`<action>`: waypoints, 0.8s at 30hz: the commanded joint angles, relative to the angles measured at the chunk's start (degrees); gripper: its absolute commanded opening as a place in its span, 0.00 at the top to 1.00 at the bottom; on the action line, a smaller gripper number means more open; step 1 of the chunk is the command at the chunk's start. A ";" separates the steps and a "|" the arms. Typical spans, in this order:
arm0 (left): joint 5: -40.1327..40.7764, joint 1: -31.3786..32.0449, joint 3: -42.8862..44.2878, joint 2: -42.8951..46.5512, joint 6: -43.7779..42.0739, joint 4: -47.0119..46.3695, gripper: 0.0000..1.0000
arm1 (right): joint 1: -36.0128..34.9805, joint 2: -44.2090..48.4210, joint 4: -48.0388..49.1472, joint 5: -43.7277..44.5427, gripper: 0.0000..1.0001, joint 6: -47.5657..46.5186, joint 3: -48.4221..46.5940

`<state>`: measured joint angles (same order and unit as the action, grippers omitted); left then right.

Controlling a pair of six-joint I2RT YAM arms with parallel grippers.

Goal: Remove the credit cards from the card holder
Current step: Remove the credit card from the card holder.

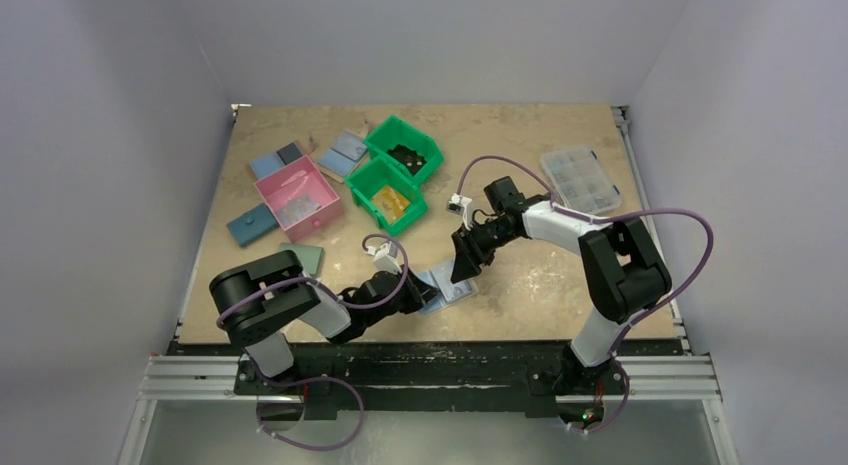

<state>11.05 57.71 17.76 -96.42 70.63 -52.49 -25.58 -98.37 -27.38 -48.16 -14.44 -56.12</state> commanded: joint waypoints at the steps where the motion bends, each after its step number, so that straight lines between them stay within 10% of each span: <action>1: 2.13 -0.79 -1.44 -1.09 0.98 3.44 1.00 | -0.34 0.07 -1.42 -2.24 0.43 -1.98 -1.84; 24: -0.11 -1.37 -1.94 -1.14 0.81 0.04 0.96 | -1.16 -4.02 -3.48 -1.08 0.46 -2.19 -3.12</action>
<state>10.55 57.01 17.17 -96.51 71.53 -53.32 -25.61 -101.51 -27.75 -46.15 -12.99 -58.26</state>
